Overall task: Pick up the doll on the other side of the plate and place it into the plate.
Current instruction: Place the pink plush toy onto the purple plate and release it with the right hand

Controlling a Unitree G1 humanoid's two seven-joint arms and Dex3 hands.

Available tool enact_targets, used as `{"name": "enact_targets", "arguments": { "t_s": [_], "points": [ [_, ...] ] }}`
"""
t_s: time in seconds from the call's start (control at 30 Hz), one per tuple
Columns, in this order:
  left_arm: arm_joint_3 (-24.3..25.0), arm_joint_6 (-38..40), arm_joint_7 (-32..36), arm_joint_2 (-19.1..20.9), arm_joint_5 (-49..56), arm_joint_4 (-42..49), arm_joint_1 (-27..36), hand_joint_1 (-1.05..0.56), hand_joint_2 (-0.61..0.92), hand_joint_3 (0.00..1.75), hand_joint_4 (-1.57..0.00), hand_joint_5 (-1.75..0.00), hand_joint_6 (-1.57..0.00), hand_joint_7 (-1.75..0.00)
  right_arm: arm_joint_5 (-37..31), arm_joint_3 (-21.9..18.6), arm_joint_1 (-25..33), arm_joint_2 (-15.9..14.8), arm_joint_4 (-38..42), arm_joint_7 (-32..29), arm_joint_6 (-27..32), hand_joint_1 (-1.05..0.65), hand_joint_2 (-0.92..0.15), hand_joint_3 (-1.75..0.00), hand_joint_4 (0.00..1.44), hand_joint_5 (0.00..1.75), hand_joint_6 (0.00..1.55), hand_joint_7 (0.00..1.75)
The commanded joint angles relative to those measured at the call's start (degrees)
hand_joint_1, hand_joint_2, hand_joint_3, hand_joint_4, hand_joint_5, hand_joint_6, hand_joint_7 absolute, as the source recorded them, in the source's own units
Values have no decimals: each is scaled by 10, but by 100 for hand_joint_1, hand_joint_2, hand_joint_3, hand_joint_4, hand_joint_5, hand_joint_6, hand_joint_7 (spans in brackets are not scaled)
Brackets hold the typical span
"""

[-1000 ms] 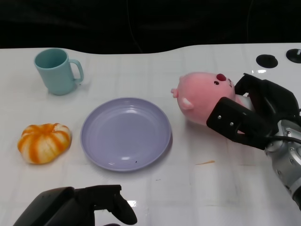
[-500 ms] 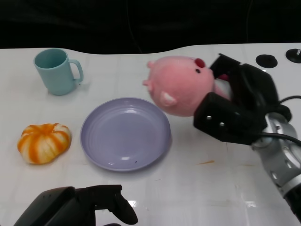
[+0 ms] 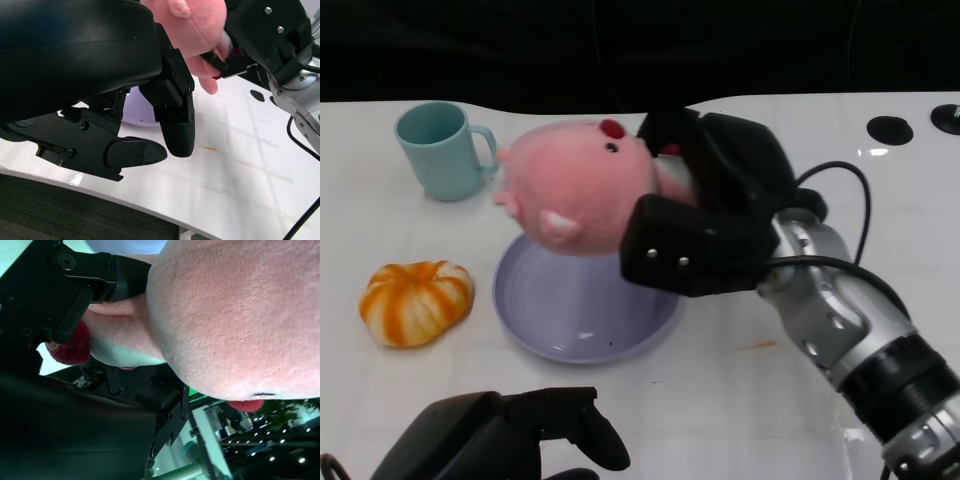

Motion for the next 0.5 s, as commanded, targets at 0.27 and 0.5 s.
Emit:
{"name": "enact_targets", "arguments": {
  "t_s": [0.27, 0.5],
  "points": [
    [-49, -4, -9, -2, 46, -48, 6, -24, 88, 45, -62, -167, -70, -94, -4, 15, -26, 41, 41, 8, 19, -20, -29, -123, 95, 175, 78, 156],
    [-51, 3, -12, 1, 50, -56, 5, -24, 87, 45, -62, -167, -70, -95, 6, 19, -9, 46, 12, 57, 62, -28, -78, -28, 57, 129, 85, 20]
  ]
}}
